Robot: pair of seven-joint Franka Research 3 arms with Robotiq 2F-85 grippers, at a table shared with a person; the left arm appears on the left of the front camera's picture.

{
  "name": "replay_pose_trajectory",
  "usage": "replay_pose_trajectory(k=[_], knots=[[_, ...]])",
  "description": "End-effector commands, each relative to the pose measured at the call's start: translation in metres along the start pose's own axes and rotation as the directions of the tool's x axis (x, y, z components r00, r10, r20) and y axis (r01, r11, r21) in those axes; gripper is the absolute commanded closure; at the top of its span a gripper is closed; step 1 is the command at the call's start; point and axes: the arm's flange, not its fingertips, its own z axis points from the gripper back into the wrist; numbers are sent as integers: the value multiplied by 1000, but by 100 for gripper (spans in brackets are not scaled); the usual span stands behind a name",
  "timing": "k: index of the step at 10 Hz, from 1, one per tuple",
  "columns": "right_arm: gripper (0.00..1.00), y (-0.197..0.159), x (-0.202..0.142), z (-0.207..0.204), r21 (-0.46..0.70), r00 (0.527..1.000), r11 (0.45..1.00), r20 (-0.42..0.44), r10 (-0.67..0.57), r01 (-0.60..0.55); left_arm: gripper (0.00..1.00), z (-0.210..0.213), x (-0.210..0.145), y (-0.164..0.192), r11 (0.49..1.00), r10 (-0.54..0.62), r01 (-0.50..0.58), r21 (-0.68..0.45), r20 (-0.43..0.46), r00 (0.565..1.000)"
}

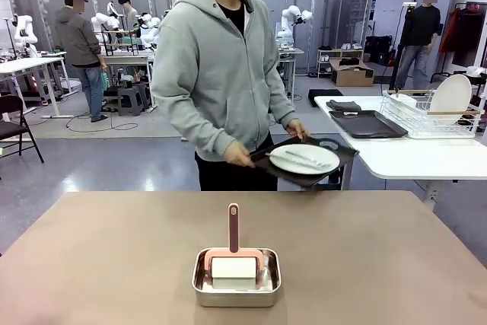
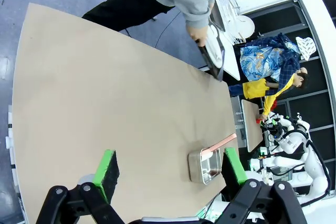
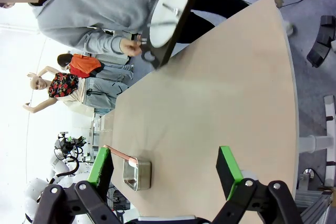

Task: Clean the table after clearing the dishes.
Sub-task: When the right (or left) Handle tray is removed, use the right hand (or left hand) to clean the right (or left) side of the table with the Lint Roller.

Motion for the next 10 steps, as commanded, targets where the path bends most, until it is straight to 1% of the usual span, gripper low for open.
replay_pose_trajectory(k=[1,10], knots=[[0,3,-2,1,5,1000,1000,0,1,-1,0,3,3,0,1000,-5,5,-2,-2,1000],[0,3,-2,1,5,1000,1000,0,1,-1,0,3,3,0,1000,-5,5,-2,-2,1000]])
